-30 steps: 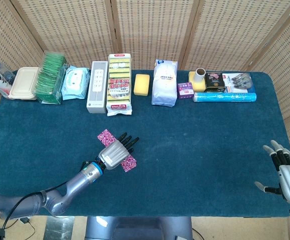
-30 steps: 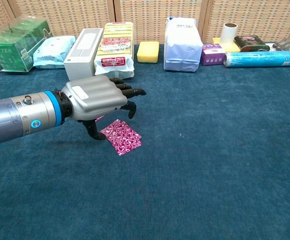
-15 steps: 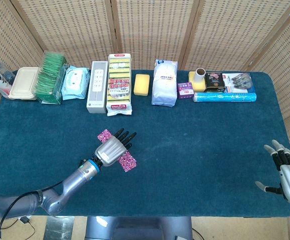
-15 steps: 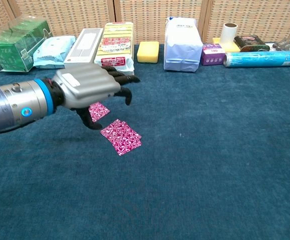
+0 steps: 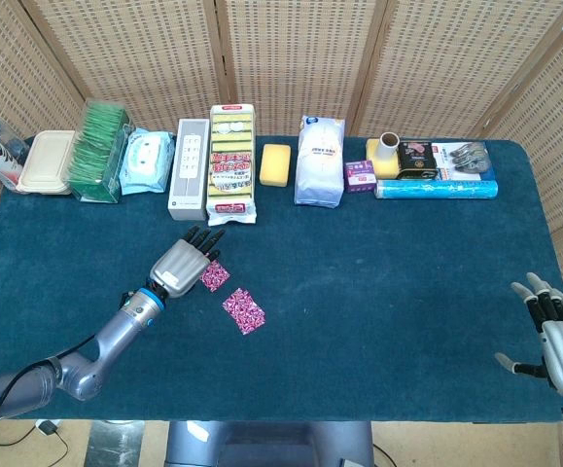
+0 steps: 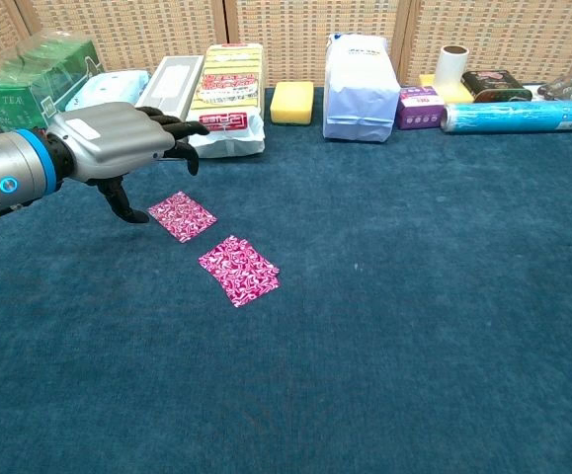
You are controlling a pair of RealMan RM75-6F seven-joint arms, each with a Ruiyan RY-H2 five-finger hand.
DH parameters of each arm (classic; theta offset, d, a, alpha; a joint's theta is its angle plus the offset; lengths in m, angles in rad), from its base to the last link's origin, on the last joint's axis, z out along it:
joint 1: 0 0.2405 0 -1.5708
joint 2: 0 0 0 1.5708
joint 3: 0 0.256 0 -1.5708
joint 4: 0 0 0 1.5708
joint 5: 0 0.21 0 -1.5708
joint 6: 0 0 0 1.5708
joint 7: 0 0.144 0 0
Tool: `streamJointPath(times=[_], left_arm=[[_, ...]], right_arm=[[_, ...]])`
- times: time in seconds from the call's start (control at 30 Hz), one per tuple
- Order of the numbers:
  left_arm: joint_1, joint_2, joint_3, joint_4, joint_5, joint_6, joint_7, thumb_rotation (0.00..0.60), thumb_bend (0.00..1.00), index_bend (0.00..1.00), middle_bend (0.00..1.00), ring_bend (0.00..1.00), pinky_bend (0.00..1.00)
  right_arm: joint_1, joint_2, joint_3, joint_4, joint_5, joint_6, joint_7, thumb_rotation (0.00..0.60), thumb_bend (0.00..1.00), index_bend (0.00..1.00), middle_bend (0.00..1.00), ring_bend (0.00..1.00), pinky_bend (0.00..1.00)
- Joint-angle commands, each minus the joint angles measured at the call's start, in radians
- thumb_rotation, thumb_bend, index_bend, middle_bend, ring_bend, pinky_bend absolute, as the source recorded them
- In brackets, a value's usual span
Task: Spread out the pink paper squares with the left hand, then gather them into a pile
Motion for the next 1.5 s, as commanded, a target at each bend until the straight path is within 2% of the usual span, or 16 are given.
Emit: streamJointPath(times=[0.03,0.63,1.07,1.3,1.5], left_arm=[[-0.004,-0.016,0.0,0.034,-0.01,-0.018,-0.012,0.6,0.19,0.21,0.0,0.06,0.1],[-0.027,-0.093,0.004,0.092,-0.035,-0.039,0.068,0.6,0.19,0.21,0.0,0.05,0.1],[-0.039,-0.115,-0.027,0.085,-0.144,-0.082,0.1,0.6,0.21,0.21,0.0,0.05,0.1],[-0.052,-0.119,-0.027,0.072,-0.183,-0.082,0.138,0.6,0.23,0.35,0.0,0.05,0.1],[-0.053,-0.118,-0.021,0.06,-0.202,-0.073,0.155,0.6,0.24,0.41,0.0,0.05,0.1]], right_arm=[[0.002,-0.002,0.001,0.001,0.002,-0.002,-0.004,0.6,0.0,0.1,0.0,0.0,0.0],[0.001,-0.002,0.002,0.001,0.004,-0.002,0.005,0.6,0.0,0.1,0.0,0.0,0.0],[0.004,-0.004,0.002,0.002,0.005,-0.007,-0.003,0.6,0.0,0.1,0.0,0.0,0.0],[0.005,-0.003,0.004,0.002,0.006,-0.006,0.001,0.6,0.0,0.1,0.0,0.0,0.0],[0.003,-0.002,0.003,0.005,0.002,-0.003,0.011,0.6,0.0,0.1,0.0,0.0,0.0]])
